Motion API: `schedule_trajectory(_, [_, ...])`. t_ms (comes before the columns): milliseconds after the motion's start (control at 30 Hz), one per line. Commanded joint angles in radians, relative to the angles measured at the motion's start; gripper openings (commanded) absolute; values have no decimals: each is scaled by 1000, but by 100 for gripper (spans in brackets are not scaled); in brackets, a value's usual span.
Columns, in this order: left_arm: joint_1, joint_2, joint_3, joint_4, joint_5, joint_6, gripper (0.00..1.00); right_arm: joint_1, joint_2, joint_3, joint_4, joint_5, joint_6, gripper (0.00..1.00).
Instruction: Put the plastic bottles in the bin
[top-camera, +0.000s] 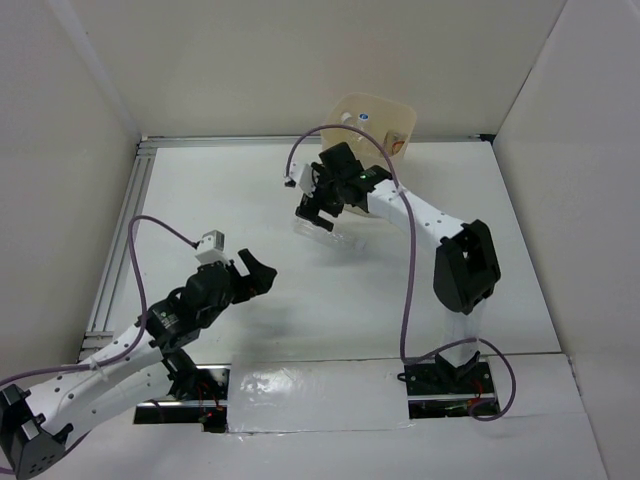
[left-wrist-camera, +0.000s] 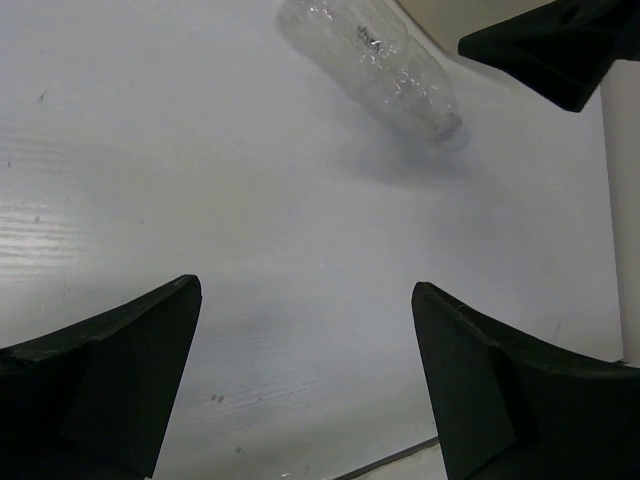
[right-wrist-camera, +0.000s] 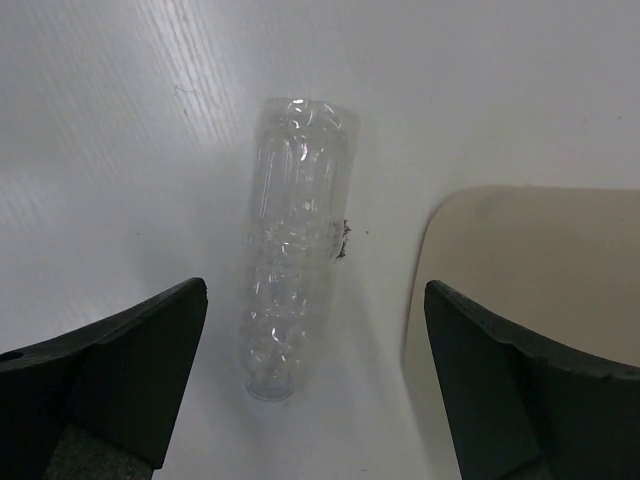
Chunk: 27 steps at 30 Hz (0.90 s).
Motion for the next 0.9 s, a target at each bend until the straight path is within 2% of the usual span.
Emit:
schedule_trajectory(0, [-7, -36, -3, -30, -29, -21, 99, 12, 55, 26, 30, 88, 11, 96])
schedule_trajectory(133, [-7, -45, -3, -41, -38, -21, 99, 21, 127, 35, -12, 88, 11, 99])
schedule_trajectory(467, [-7, -45, -3, -50, -38, -21, 99, 3, 242, -46, 28, 123, 2, 100])
schedule_trajectory(533, [-7, -45, -3, -50, -38, -21, 99, -23, 242, -46, 11, 78, -14, 96])
schedule_trajectory(567, [-7, -45, -3, -50, -38, -21, 99, -23, 242, -46, -4, 53, -27, 91])
schedule_trajectory(600, [-7, -45, -3, -50, -38, -21, 99, -33, 242, -46, -45, 22, -42, 77])
schedule_trajectory(700, [-7, -36, -3, -50, -38, -21, 99, -33, 192, -22, -143, -103, -123, 54])
schedule_trajectory(733, [-7, -36, -3, -41, -38, -21, 99, -33, 170, -4, -165, -137, -139, 41])
schedule_trajectory(800, [-7, -27, -3, -16, -38, -11, 99, -24, 84, 73, -273, -328, -227, 33])
schedule_trajectory(867, [-7, -27, -3, -3, -38, -1, 99, -23, 49, 151, -338, -410, -228, 29])
